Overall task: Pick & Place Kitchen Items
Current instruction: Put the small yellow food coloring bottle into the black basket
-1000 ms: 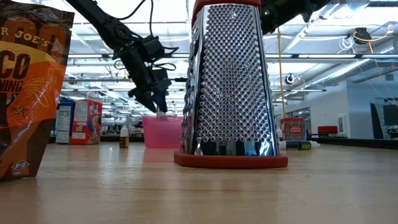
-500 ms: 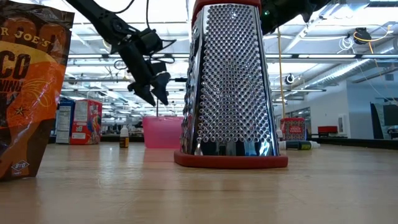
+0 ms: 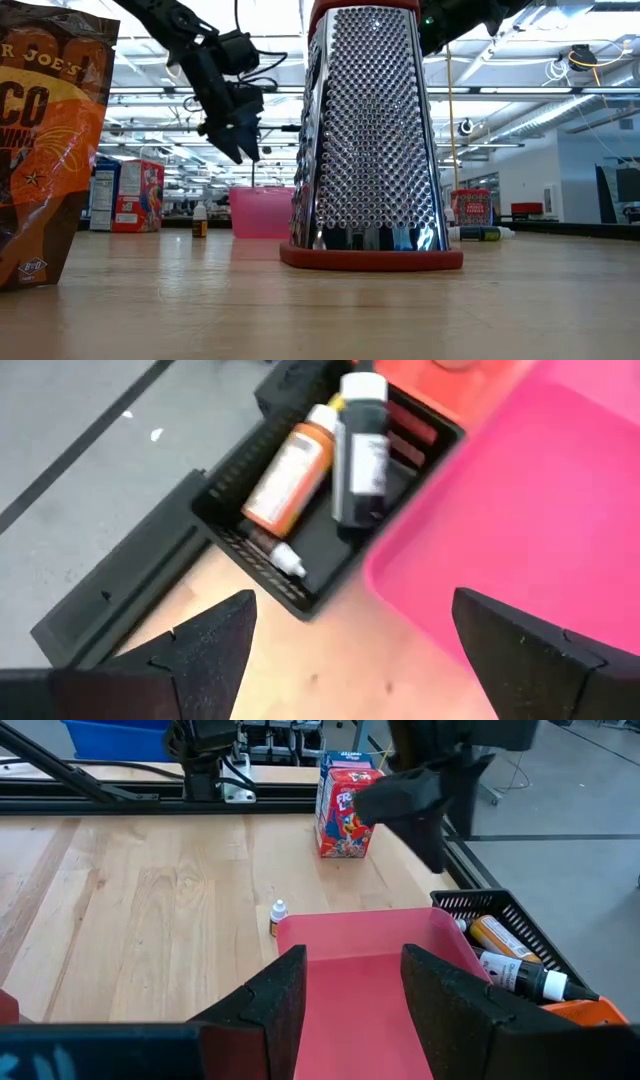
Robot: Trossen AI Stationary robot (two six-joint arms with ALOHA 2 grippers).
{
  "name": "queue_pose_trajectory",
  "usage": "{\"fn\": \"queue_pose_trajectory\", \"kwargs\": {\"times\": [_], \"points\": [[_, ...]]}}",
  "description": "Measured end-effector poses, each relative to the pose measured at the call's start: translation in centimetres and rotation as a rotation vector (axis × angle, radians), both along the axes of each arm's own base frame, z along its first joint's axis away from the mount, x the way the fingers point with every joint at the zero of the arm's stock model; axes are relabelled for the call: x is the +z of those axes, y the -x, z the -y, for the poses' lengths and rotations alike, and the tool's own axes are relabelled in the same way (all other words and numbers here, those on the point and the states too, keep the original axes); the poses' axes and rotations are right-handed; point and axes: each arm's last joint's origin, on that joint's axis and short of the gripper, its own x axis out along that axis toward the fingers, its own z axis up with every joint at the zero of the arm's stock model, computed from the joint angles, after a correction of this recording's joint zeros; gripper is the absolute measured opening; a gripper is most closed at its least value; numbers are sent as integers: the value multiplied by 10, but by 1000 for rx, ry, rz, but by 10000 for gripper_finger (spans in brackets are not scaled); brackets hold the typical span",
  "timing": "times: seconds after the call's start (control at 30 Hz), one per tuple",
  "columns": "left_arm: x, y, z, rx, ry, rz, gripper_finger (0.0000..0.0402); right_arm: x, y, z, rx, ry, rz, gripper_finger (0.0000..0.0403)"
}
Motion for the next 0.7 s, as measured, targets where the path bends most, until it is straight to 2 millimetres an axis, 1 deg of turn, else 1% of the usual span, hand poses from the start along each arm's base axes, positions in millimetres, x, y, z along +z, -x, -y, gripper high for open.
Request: {"fn": "queue_pose_trajectory", "kwargs": {"times": [0.2, 0.33, 0.47, 0.63, 0.7], "points": [[-4, -6, 27, -101, 48, -96, 340, 0, 0, 0, 0, 0, 0, 155], [-5, -12, 48, -173, 63, -130, 340, 0, 0, 0, 0, 0, 0, 155], [2, -15, 68, -228, 46, -113, 340, 0, 0, 0, 0, 0, 0, 155], [11, -15, 92, -259, 52, -105, 340, 0, 0, 0, 0, 0, -1, 155], [12, -12, 102, -258, 56, -131, 340, 0, 0, 0, 0, -1, -2, 155]]}}
